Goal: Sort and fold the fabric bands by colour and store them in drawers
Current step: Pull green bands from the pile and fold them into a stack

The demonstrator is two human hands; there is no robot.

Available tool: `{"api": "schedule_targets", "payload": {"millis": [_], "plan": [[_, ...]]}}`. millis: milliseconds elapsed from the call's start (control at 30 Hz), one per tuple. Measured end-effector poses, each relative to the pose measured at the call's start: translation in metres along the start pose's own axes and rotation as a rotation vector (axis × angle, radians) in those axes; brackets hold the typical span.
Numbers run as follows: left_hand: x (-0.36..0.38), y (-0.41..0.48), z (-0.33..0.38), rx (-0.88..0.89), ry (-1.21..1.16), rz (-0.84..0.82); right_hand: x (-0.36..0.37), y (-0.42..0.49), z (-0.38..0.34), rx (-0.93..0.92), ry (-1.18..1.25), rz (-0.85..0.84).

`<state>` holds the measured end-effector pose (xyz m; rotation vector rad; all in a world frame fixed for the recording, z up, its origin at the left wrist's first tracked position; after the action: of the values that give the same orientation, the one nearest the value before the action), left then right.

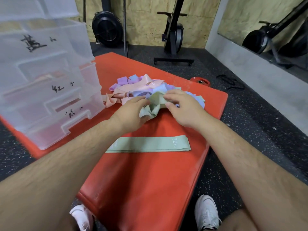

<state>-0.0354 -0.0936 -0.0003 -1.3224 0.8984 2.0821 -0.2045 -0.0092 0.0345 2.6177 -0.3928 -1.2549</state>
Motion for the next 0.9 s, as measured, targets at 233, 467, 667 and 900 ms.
{"api": "schedule_targets", "payload": {"millis": [233,467,667,900], "plan": [[-0.017,-0.006,-0.002,-0.059,-0.044,0.069,-0.037,0.006,-0.031,-0.179,0.179,0.212],[-0.032,-0.006,0.005,-0.162,-0.388,0.192,-0.038,0.006,-0.049,-0.229,0.332,0.209],[-0.040,0.000,0.017,-0.140,-0.690,0.231,-0.054,0.006,-0.080,-0.359,0.469,0.282],[-0.054,0.000,0.030,-0.180,-0.950,0.317,-0.040,0.011,-0.059,-0.202,0.509,0.227]]}}
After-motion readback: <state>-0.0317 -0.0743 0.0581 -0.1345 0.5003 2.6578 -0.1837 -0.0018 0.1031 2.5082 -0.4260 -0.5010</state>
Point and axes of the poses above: each hand's wrist, its own y-axis towards the middle knuckle, its own x-axis out of the palm, z = x × y, the point moved 4 cm from there along y, towards the middle knuckle, and after that the axes turned 5 degrees about y, right-handed, at the moved point
